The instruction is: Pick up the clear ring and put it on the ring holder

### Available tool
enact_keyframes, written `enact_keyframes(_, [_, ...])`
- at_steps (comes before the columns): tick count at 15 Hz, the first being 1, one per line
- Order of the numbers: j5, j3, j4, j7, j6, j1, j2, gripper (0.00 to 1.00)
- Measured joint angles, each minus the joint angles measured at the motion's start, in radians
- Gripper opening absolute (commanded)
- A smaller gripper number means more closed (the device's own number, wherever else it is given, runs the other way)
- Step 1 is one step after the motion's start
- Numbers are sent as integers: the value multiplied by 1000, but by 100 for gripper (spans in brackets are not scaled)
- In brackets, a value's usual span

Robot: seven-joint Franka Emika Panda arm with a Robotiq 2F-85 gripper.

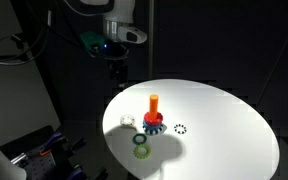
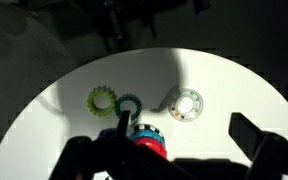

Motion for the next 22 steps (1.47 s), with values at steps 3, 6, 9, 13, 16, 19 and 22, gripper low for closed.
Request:
enact_keyframes(3, [0,0,17,-34,11,5,18,100])
enact_keyframes(6, [0,0,22,-43,22,11,23,100])
enact_keyframes(9, [0,0,27,-43,22,13,23,100])
enact_keyframes(13, [0,0,27,-43,22,14,23,100])
enact_keyframes(16, [0,0,24,-43,23,14,28,100])
enact_keyframes(19, [0,1,18,-43,56,23,50,100])
enact_keyframes(22, [1,7,7,-43,118,42,84,100])
